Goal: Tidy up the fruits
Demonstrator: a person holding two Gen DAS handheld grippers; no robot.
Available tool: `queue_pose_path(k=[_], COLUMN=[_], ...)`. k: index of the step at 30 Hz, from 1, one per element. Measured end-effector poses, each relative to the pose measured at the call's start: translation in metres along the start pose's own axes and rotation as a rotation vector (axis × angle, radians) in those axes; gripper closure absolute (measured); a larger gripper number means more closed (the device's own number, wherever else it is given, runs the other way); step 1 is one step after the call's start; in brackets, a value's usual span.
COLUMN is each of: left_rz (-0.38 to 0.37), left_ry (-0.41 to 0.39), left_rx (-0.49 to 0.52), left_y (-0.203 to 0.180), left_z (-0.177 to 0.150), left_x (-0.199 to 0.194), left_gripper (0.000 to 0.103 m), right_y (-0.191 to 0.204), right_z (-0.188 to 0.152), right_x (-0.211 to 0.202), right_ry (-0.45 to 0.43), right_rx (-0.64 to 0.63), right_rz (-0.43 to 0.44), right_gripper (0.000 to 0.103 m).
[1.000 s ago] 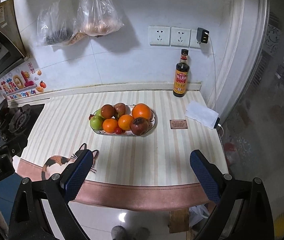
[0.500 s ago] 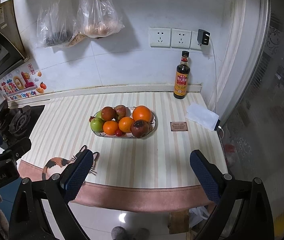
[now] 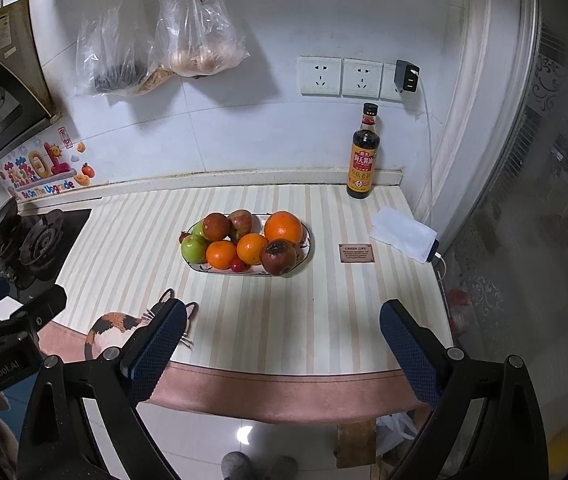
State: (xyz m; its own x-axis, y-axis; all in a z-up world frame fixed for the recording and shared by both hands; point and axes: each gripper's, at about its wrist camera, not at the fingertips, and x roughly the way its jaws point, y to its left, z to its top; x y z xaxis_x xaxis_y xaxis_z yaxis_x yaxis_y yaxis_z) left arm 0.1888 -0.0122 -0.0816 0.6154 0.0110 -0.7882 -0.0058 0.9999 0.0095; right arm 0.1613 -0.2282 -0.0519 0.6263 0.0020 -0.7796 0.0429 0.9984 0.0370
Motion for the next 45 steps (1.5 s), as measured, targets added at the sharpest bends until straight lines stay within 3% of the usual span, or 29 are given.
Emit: queue_pose_path(k=[45], left_rz=[-0.012], left_ry=[-0.012], left_rx=[0.024], left_y=[-0.0089], left_z=[-0.0029], left_x=[-0.0056], left_gripper=[0.000], right_y=[-0.0069], right_z=[-0.0012], right_x=[-0.0001], right_ry=[0.012], right_rx=[0.006], right_rz=[0.006], right_gripper=[0.004])
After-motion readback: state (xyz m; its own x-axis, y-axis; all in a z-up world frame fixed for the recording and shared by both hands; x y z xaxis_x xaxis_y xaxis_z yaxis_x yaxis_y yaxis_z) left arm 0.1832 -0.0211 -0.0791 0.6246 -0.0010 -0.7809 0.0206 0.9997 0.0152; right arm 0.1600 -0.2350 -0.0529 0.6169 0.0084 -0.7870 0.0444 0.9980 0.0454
